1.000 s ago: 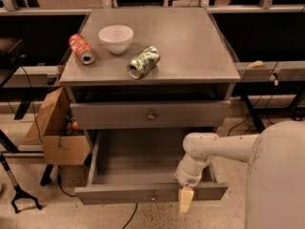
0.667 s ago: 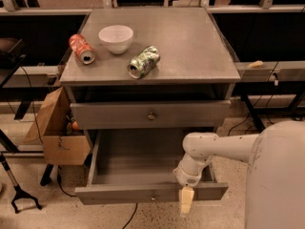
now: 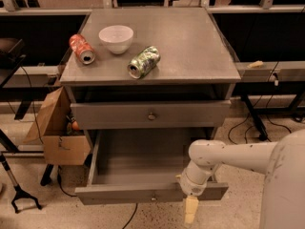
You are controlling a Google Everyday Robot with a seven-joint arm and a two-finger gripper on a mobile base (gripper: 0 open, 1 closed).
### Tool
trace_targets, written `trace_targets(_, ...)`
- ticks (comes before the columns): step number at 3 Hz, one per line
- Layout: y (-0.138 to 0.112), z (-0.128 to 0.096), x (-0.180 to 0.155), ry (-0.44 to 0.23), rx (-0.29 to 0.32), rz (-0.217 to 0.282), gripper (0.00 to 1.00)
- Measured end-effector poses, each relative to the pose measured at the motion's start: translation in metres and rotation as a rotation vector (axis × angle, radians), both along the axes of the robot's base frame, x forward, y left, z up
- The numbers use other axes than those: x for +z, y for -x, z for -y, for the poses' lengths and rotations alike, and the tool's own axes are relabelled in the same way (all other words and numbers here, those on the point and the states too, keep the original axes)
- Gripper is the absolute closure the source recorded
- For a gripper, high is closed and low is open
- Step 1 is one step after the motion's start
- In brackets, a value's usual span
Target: Open middle drawer
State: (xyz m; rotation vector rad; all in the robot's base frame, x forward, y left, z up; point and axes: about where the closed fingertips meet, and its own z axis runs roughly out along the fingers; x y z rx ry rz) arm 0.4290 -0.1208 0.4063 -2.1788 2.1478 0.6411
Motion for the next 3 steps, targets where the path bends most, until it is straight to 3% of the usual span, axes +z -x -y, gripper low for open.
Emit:
trace_targets(1, -0.003, -0.001, 0.002, -0.001, 0.0, -0.001, 0.19)
trace_targets(3, -0.016, -0.002, 0.002, -0.001, 0.0, -0.001, 0.65)
